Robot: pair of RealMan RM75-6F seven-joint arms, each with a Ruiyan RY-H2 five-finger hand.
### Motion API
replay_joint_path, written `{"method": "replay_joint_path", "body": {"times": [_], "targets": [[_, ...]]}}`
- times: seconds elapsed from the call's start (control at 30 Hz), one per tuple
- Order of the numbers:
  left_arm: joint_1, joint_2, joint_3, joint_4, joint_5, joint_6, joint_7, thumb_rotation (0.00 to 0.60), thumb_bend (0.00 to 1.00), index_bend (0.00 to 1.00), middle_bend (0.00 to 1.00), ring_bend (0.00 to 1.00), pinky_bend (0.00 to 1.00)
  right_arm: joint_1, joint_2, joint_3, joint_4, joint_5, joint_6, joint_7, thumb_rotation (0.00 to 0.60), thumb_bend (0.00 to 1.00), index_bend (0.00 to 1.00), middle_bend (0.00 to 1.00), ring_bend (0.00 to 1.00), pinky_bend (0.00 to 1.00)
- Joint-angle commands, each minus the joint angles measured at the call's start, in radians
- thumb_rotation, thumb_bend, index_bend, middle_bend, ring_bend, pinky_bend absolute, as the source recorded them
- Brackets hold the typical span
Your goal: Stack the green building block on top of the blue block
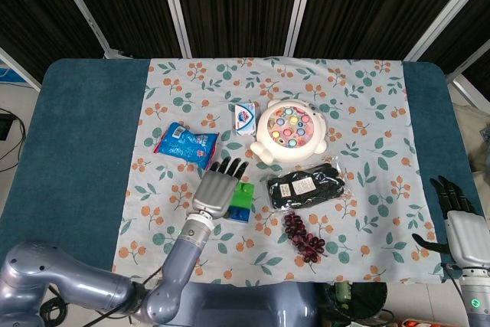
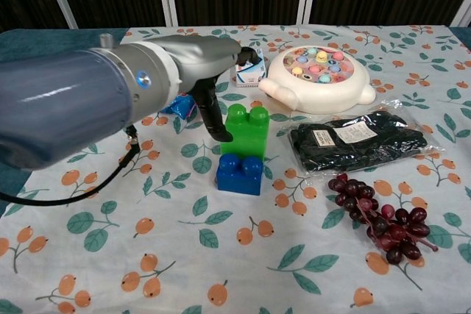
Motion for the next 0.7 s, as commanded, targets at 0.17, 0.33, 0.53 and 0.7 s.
{"method": "replay_joint_path", "body": {"times": [0.17,0.33,0.53,0.7], "targets": [[0.187,0.278,0.277,-0.143,0.396,0.056,-0.167,0.600,0.13,0.00,0.00,0.00,0.08,-0.001,-0.002,-0.002,0.005,-0.008,0.008,-0.013,0.600,0.12,0.00,0.00,0.00,0.19],[0.354,0.446,0.474,-0.052,0.709,0.140,-0.405,0.600,0.08,0.00,0.00,0.00,0.02,-0.004,-0.006,-0.003,0.007,-0.013,0.017,-0.029,0.600,0.12,0.00,0.00,0.00,0.19],[0.506,0.525,0.556,0.085,0.824,0.227,-0.637,0.600,0.06,0.00,0.00,0.00,0.00,-0.006,-0.010,-0.005,0.007,-0.022,0.028,-0.047,0.600,0.12,0.00,0.00,0.00,0.19],[0.619,0.540,0.568,0.218,0.844,0.269,-0.782,0.600,0.06,0.00,0.00,0.00,0.00,-0.008,-0.013,-0.005,0.011,-0.025,0.033,-0.053,0.600,0.12,0.00,0.00,0.00,0.19]]}}
